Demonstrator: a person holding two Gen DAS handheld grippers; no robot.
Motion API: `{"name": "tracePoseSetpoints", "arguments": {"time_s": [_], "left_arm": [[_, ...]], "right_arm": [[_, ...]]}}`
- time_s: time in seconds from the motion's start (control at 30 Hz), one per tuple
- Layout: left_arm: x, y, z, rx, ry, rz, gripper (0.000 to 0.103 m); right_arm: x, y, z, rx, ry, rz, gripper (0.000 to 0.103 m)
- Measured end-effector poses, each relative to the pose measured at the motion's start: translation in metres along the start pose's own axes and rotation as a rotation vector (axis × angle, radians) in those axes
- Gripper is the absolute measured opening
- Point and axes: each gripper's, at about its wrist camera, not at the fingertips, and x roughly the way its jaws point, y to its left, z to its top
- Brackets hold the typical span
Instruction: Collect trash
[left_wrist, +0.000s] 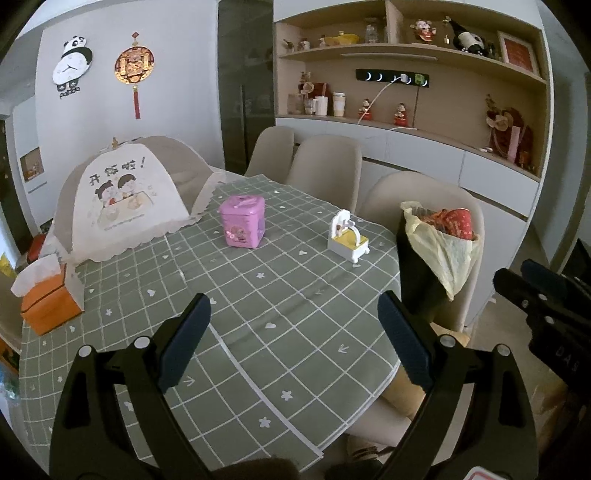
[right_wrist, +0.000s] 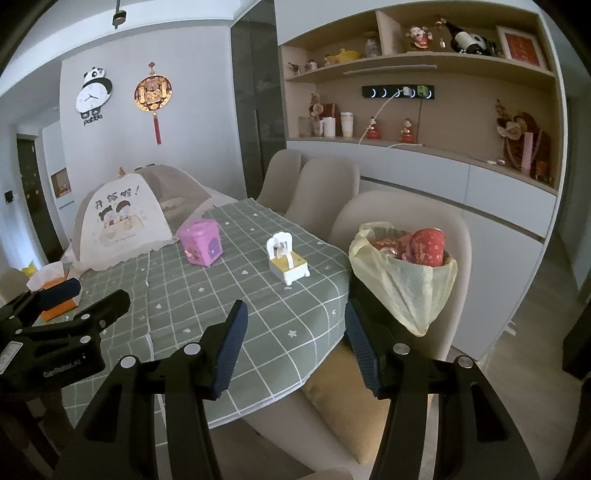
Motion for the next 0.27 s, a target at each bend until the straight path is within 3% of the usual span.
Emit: {"name": "tracePoseSetpoints", "arguments": {"time_s": [0.13,0.27], "left_arm": [[0.004,0.003,0.000,-0.014,0.010,0.003,0.088],[0.016,0.018,-0.002,-0.040,0.038,0.069,0.088]], "right_arm": [[0.003,0.004,-0.002,0.005,0.015,-0.001,0.052],[0.019,0.013,0.000,-0.008,0.051,0.021,0.052]]}}
